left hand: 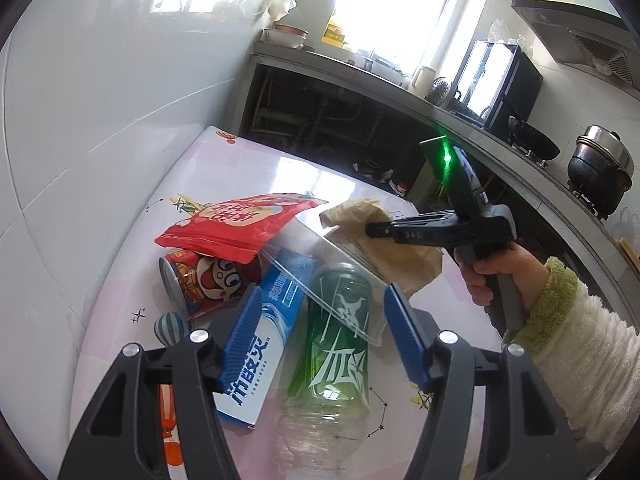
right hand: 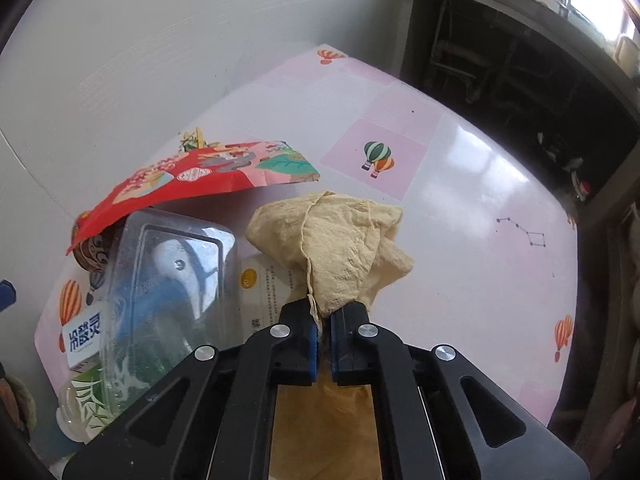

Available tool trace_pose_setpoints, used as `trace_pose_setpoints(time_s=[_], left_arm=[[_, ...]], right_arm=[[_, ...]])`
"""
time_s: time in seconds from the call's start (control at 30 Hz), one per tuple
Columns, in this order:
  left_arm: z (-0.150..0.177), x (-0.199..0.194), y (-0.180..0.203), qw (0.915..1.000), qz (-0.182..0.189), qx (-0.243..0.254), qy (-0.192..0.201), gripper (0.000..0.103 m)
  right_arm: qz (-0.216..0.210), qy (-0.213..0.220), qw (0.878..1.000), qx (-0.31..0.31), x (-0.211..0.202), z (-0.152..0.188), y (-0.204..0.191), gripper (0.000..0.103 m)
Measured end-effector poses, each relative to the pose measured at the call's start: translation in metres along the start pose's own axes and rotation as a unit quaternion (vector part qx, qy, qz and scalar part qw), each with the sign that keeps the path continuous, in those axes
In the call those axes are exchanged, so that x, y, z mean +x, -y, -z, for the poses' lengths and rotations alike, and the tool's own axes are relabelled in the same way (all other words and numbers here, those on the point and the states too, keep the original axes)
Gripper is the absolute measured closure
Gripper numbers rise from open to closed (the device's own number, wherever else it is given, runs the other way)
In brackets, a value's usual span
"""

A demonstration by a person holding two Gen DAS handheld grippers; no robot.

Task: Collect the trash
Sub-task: 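Grasp the beige cloth with the right tool and lift it off the table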

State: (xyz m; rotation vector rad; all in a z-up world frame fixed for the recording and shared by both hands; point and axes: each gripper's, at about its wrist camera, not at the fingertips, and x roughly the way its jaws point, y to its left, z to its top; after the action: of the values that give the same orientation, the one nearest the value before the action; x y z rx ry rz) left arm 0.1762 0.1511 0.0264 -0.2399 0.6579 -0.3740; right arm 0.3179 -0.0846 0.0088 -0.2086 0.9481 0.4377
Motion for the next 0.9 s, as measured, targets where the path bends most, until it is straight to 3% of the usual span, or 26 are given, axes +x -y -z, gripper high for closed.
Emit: trace_pose_setpoints(time_s=[0.17, 0.3, 0.57, 0.7, 0.9], left_arm=[[0.003, -0.011, 0.013, 0.9996, 0.017, 0.007, 0.020, 0.045], [0.007, -0.019, 0.029, 0.9989, 0.029, 0.022, 0.029, 0.050], [0.012, -0.022, 0.066, 0.9940, 0.103, 0.015, 0.034, 0.076], [0.025, 0.002, 0.097, 0.9893, 0.145, 0.017, -0.002, 0.085], [0.070, 0.054, 0.140, 0.9798, 0.158, 0.038, -0.117, 0.094]], right_arm=[[-0.013, 0.070, 0.997, 0.029, -0.053, 0.009, 0.009, 0.101], [-0.025, 0.101, 0.994, 0.043, -0.095, 0.029, 0.014, 0.101], [-0.049, 0.059, 0.997, 0.019, -0.128, 0.118, -0.015, 0.101], [-0.062, 0.028, 0.998, -0.004, -0.128, 0.169, -0.039, 0.101], [-0.106, 0.026, 0.994, 0.000, -0.151, 0.222, -0.042, 0.100]])
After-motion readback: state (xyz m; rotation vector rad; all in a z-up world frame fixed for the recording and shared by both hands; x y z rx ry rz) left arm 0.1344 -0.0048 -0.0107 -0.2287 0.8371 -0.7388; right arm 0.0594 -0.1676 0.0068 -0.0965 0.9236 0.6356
